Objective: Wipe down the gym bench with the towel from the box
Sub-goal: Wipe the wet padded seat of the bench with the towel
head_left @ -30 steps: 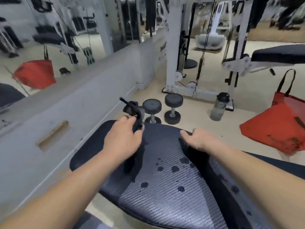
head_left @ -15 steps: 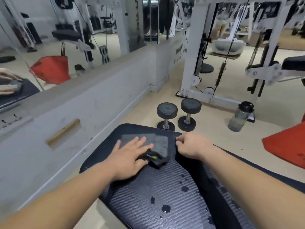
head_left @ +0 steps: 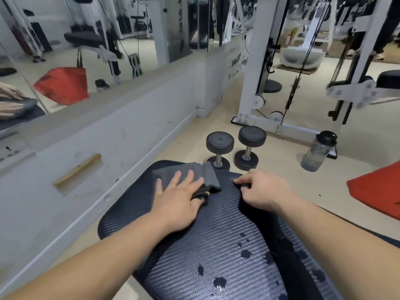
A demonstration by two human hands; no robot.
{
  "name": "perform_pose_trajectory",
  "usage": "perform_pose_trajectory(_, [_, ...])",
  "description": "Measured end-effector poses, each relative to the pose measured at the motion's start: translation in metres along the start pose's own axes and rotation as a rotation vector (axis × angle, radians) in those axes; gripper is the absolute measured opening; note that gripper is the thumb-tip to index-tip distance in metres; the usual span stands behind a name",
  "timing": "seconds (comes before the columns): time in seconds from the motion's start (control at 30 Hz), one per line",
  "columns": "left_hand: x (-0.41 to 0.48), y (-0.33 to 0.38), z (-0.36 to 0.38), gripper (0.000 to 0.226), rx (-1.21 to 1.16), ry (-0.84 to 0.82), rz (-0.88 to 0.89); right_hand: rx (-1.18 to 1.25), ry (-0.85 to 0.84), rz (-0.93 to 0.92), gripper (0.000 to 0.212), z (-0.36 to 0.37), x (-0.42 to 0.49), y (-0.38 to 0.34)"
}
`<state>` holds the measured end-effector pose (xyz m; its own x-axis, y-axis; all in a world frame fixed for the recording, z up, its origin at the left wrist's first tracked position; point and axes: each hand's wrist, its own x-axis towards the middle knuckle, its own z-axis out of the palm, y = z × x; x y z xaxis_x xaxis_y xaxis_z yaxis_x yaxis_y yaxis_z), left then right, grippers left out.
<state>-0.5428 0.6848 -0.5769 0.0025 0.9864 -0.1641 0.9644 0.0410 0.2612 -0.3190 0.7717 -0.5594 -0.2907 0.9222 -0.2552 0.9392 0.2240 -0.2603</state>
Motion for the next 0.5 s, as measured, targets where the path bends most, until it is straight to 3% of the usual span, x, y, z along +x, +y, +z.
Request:
perform_pose_trajectory(0.1, [-0.034, 0.033, 0.008, 0.060, -0.016, -0.155, 0.347, 0.016, -0.022, 0.015, 0.053, -0.002, -0.001, 0.001])
perform_pose_trajectory(0.17, [-0.024, 0.022, 0.006, 0.064, -0.019, -0.140, 0.453, 0.050, -0.037, 0.025, 0.061, -0.003, -0.001, 0.003])
perform_pose_trajectory(0.2, [-0.011, 0.010, 0.004, 0.066, -0.020, -0.109, 0.418, 0.058, -0.037, 0.024, 0.059, -0.003, -0.001, 0.003])
perform_pose_trajectory(0.33, [0.017, -0.018, -0.004, 0.062, -0.018, 0.042, 0.001, 0.018, -0.034, 0.019, 0.048, 0.001, -0.003, -0.001])
perform_pose_trajectory(0.4, [0.000, -0.001, 0.001, 0.060, -0.048, -0.022, 0.043, 0.002, -0.028, 0.026, 0.046, 0.002, -0.004, -0.004])
perform_pose_trajectory(0.5, [-0.032, 0.016, 0.011, 0.064, -0.035, -0.119, 0.350, -0.011, -0.037, 0.023, 0.055, 0.002, -0.008, -0.007])
